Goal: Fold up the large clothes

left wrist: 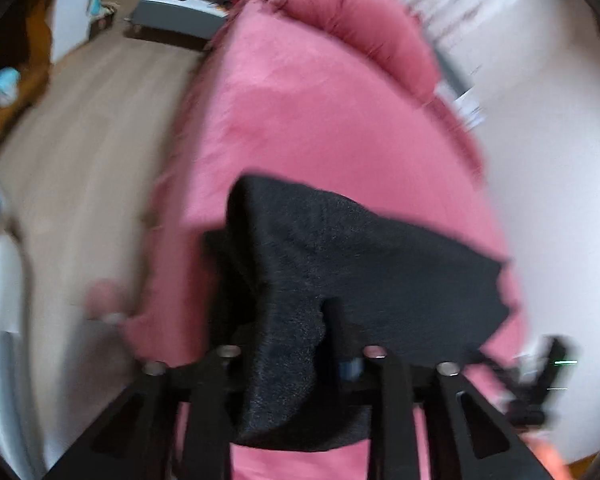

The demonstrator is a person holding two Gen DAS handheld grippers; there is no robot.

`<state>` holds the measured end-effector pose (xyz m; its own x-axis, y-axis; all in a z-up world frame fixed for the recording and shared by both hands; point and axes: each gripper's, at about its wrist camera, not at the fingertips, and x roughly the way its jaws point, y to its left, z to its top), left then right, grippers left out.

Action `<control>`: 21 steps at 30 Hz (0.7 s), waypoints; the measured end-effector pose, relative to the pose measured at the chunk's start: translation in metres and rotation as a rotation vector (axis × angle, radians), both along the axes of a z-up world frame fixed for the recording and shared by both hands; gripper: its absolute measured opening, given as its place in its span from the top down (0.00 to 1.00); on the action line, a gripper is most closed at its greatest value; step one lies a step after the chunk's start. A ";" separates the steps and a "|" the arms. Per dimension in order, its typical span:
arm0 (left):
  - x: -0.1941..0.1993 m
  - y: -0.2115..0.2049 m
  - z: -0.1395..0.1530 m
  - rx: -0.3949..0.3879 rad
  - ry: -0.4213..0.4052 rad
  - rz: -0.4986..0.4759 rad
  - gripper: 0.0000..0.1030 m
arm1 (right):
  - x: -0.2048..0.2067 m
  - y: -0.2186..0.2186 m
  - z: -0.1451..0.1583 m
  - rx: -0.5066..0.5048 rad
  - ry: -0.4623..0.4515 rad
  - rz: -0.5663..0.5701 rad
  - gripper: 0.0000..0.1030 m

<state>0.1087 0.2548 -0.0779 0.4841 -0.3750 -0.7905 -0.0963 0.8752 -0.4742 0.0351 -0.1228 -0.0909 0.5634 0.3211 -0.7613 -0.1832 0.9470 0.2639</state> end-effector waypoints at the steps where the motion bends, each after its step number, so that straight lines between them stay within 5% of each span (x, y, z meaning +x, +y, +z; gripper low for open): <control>1: -0.003 0.001 -0.015 0.061 0.034 0.031 0.42 | -0.007 -0.008 -0.002 0.019 0.006 -0.012 0.64; 3: -0.014 0.011 -0.024 -0.009 -0.002 0.079 0.29 | -0.025 -0.029 -0.005 0.041 0.005 -0.065 0.64; 6: -0.032 0.028 -0.037 -0.174 -0.014 0.183 0.22 | -0.046 -0.063 -0.015 0.055 0.034 -0.135 0.61; 10: -0.033 0.026 -0.037 -0.183 -0.012 0.206 0.26 | -0.047 -0.092 -0.037 0.165 0.092 -0.176 0.60; 13: -0.029 0.014 -0.030 -0.158 -0.011 0.192 0.41 | -0.033 -0.091 -0.051 0.288 0.131 -0.142 0.59; 14: -0.032 0.011 -0.032 -0.150 -0.014 0.179 0.60 | -0.028 -0.089 -0.056 0.301 0.150 -0.135 0.59; 15: -0.030 0.008 -0.026 -0.123 -0.016 0.162 0.68 | -0.019 -0.088 -0.059 0.318 0.152 -0.140 0.59; 18: -0.020 -0.003 -0.012 -0.024 -0.016 0.115 0.73 | -0.009 -0.093 -0.045 0.416 0.062 -0.144 0.58; 21: -0.014 -0.001 -0.005 -0.027 -0.015 0.118 0.73 | -0.003 -0.097 -0.027 0.538 -0.046 -0.110 0.58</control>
